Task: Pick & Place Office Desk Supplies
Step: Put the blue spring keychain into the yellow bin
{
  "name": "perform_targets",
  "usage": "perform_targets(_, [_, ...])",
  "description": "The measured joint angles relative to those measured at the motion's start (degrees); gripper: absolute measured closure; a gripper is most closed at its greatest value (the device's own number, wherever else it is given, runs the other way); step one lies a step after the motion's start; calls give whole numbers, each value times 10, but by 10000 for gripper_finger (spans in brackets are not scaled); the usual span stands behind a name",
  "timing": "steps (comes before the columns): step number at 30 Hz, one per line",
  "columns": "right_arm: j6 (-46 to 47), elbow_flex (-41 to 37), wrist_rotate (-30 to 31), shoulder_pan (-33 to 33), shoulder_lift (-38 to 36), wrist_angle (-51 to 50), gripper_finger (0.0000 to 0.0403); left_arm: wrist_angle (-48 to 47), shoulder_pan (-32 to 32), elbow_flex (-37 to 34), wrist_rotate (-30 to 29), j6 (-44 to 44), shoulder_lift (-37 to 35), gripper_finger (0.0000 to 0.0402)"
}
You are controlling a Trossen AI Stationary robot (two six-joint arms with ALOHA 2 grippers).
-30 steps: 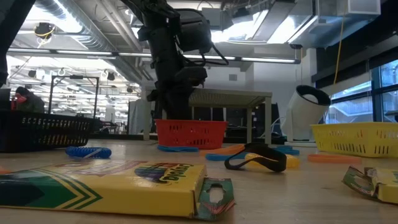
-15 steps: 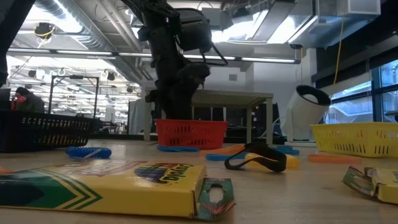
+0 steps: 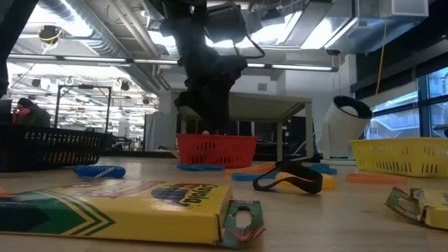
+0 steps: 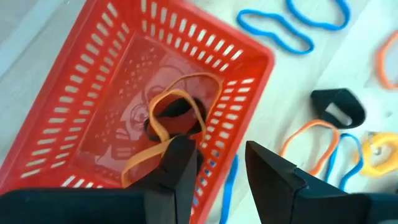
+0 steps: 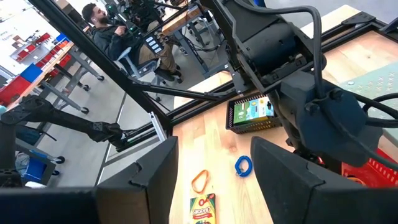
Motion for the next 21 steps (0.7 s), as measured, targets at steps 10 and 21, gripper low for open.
perform_targets(10, [2, 0, -5, 0, 0, 0, 199, -21, -6, 0, 18, -3, 3, 269])
perform_targets(21, [2, 0, -6, 7, 0, 0, 199, -1, -6, -1, 108, 18, 38, 286])
